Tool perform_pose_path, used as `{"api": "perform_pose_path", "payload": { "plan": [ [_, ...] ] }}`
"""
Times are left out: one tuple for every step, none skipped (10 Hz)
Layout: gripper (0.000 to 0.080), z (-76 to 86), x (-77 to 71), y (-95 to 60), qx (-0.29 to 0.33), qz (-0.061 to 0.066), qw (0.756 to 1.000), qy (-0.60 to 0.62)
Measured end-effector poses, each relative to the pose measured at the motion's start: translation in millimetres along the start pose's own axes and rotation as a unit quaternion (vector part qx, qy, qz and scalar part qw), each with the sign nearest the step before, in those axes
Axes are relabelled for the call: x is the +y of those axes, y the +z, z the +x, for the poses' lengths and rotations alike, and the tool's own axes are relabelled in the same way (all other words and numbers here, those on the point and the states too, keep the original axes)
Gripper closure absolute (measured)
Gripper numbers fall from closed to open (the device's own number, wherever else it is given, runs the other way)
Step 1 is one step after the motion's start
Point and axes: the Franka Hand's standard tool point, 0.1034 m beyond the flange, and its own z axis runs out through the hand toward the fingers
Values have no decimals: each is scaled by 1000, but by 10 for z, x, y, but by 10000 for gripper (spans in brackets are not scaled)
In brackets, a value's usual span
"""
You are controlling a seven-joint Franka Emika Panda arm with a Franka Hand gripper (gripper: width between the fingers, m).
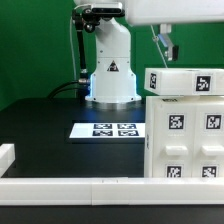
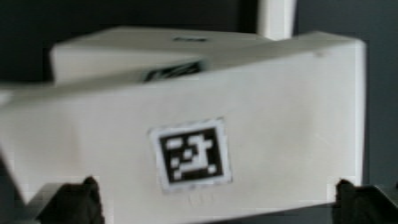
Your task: Assemble cabinet
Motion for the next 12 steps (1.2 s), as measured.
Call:
{"api": "perform_pose_path", "payload": {
  "plan": [
    [151, 24, -18, -60, -5, -1, 998, -58],
    [151, 26, 2, -76, -8, -11, 991, -136],
    [151, 21, 29, -71, -9, -11, 986, -168],
    [151, 19, 38, -68, -10, -11, 980, -200],
    [151, 18, 42, -67, -10, -11, 973, -229],
    [151, 17, 50, -64, -11, -10, 967, -254],
    [151, 11, 63, -48, -15, -16, 947, -319],
    [151, 0, 51, 2, -25, -23, 921, -389],
    [151, -10, 24, 45, -31, -23, 889, -457],
    [151, -9, -22, 54, -34, -25, 861, -507],
    [151, -10, -4, 53, -36, -25, 844, -534],
    [151, -11, 23, 53, -39, -27, 825, -563]
  ]
}}
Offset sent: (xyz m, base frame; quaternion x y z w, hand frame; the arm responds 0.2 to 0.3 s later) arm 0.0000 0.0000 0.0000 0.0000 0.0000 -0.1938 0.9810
